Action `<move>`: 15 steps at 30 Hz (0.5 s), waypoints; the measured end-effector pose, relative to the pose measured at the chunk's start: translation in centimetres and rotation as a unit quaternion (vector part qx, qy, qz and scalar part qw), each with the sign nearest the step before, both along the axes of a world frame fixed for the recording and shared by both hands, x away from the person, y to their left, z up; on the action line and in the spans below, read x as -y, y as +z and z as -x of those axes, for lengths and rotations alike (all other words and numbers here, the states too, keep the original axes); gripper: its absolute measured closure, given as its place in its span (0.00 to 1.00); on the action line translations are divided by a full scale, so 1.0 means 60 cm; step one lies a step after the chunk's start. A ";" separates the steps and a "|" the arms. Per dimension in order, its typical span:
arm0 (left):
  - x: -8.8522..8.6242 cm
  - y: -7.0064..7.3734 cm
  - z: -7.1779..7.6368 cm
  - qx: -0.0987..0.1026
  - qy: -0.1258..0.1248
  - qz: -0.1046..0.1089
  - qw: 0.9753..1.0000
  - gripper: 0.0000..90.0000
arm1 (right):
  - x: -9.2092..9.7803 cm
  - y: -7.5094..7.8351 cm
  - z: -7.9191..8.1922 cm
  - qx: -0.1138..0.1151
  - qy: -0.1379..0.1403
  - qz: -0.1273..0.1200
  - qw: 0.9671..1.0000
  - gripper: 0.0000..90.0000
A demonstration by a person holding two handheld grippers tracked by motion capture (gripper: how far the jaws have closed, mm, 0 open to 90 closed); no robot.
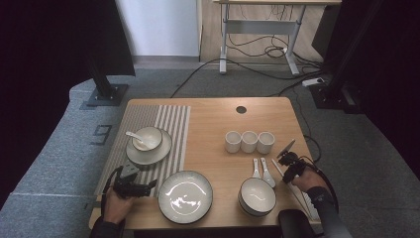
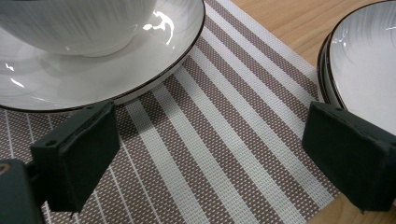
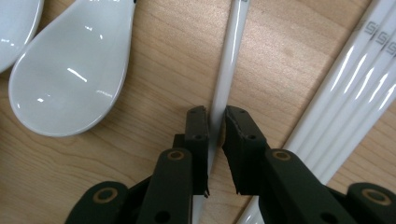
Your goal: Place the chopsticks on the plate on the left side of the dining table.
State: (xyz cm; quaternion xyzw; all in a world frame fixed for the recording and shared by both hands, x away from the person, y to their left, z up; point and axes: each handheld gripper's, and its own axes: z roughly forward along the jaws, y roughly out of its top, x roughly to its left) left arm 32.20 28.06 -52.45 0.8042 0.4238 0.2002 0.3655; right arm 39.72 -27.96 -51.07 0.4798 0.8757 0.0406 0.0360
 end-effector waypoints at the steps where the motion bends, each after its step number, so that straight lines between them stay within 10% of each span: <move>1: 0.000 0.000 0.000 0.000 0.000 0.000 1.000 0.04 | 0.000 0.000 -0.002 -0.006 -0.001 0.000 1.000 0.89; 15: 0.001 0.000 0.000 0.001 -0.002 -0.002 1.000 0.05 | -0.006 0.000 -0.020 -0.046 0.000 0.009 0.999 0.94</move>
